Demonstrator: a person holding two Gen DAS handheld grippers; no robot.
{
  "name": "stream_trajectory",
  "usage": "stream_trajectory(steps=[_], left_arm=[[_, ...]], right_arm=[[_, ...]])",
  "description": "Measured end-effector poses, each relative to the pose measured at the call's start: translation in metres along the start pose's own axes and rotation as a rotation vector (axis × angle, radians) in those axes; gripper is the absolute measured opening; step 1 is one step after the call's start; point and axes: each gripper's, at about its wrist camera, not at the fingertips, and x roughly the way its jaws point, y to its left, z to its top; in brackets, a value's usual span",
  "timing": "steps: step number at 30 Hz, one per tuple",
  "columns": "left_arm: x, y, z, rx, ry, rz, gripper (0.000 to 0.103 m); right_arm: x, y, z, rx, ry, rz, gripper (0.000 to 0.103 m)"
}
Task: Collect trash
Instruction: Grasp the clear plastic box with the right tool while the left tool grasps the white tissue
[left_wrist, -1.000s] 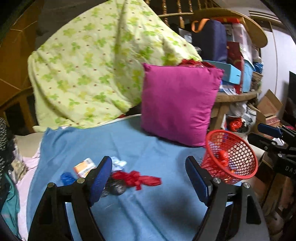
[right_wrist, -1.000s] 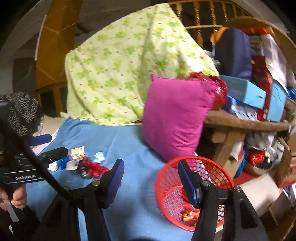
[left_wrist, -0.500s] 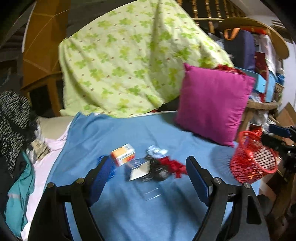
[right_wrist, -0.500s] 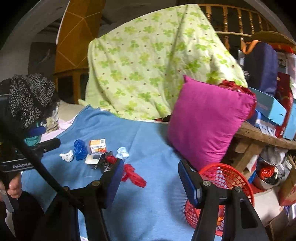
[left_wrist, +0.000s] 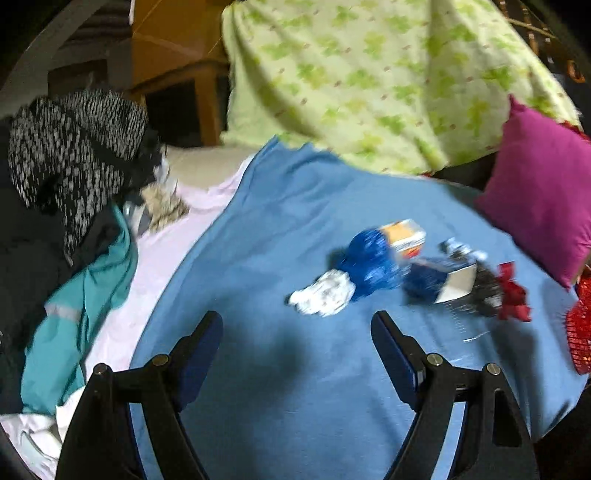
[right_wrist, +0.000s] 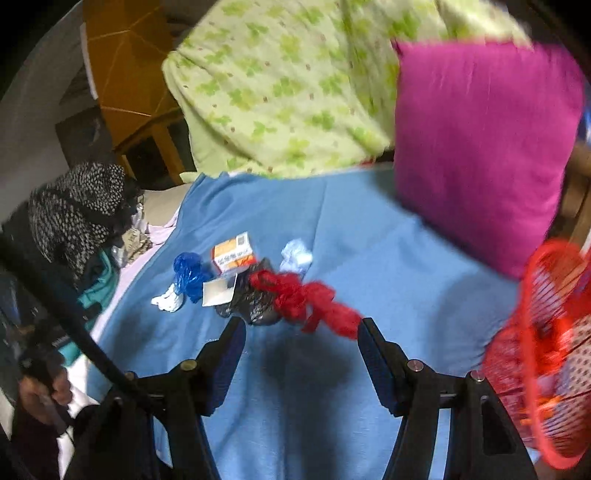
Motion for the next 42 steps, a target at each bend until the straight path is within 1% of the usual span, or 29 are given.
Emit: stream_trajectory(steps=[4,7,10,12,16,18,20,22,24,25,26,27,28,29,31,32,33,34,36,37,38,41,42], left_arm=[[0.029,-0.004,-0.002,0.038,0.015,0.015,0.083],[0.060,-0.008,0.006,0.069,0.030,0.032,0.083],[0.089,-0.008,0.012,0.070,0.049,0.028,0.083],[0.105,-0.009,0.016,0.070,0.058,0.024,0.083],[0.125,-0.009,0.021,0.037,0.053,-0.024,0.083],[0.136,-0.007,0.019,0.004,0.071,-0.039,0.083],[0.143,-0.011,0.017,0.022,0.099,-0.043,0.083],[0.147,-0.016,0.015,0.045,0.102,-0.034,0.083],[0.149,-0.018,0.014,0.053,0.118,-0.053,0.082],[0.150,-0.018,0.013,0.052,0.116,-0.056,0.080],[0.150,-0.017,0.013,0.044,0.116,-0.060,0.071],[0.152,-0.015,0.013,0.027,0.129,-0.085,0.063],[0.155,-0.015,0.012,0.017,0.147,-0.105,0.049],[0.158,-0.016,0.011,0.013,0.169,-0.118,0.043],[0.159,-0.019,0.010,0.034,0.171,-0.109,0.041],[0.157,-0.020,0.010,0.042,0.165,-0.118,0.036],[0.156,-0.020,0.010,0.038,0.164,-0.134,0.030],[0.154,-0.019,0.009,0.029,0.166,-0.153,0.028],[0.153,-0.017,0.009,0.023,0.167,-0.162,0.026],[0.152,-0.016,0.008,0.018,0.168,-0.169,0.025],[0.151,-0.013,0.008,0.006,0.172,-0.186,0.024],[0.148,-0.013,0.008,0.004,0.165,-0.200,0.021],[0.146,-0.013,0.008,0.005,0.163,-0.207,0.018]], right_arm=[[0.042,-0.026,-0.006,0.110,0.062,0.070,0.066],[0.067,-0.039,-0.007,0.175,0.099,0.119,0.066],[0.084,-0.042,-0.005,0.203,0.126,0.151,0.066],[0.093,-0.046,-0.003,0.218,0.122,0.146,0.067],[0.110,-0.056,0.007,0.260,0.111,0.153,0.066],[0.121,-0.056,0.014,0.279,0.116,0.196,0.067],[0.128,-0.054,0.019,0.298,0.110,0.249,0.067],[0.130,-0.041,0.023,0.260,0.103,0.311,0.067],[0.127,-0.022,0.021,0.190,0.105,0.352,0.067],[0.124,-0.013,0.019,0.160,0.106,0.371,0.067],[0.119,-0.001,0.016,0.117,0.104,0.391,0.067],[0.114,0.011,0.013,0.069,0.100,0.402,0.067],[0.111,0.024,0.008,0.020,0.101,0.407,0.067],[0.109,0.034,0.004,-0.014,0.107,0.409,0.067],[0.116,0.058,-0.009,-0.079,0.154,0.412,0.067],[0.122,0.064,-0.014,-0.092,0.177,0.396,0.066],[0.129,0.070,-0.020,-0.102,0.200,0.364,0.066],[0.142,0.078,-0.026,-0.110,0.231,0.319,0.066],[0.158,0.088,-0.031,-0.110,0.264,0.263,0.066],[0.166,0.092,-0.033,-0.100,0.273,0.244,0.066],[0.171,0.094,-0.032,-0.089,0.270,0.239,0.066],[0.182,0.102,-0.033,-0.091,0.253,0.203,0.066],[0.186,0.105,-0.033,-0.093,0.252,0.187,0.066]])
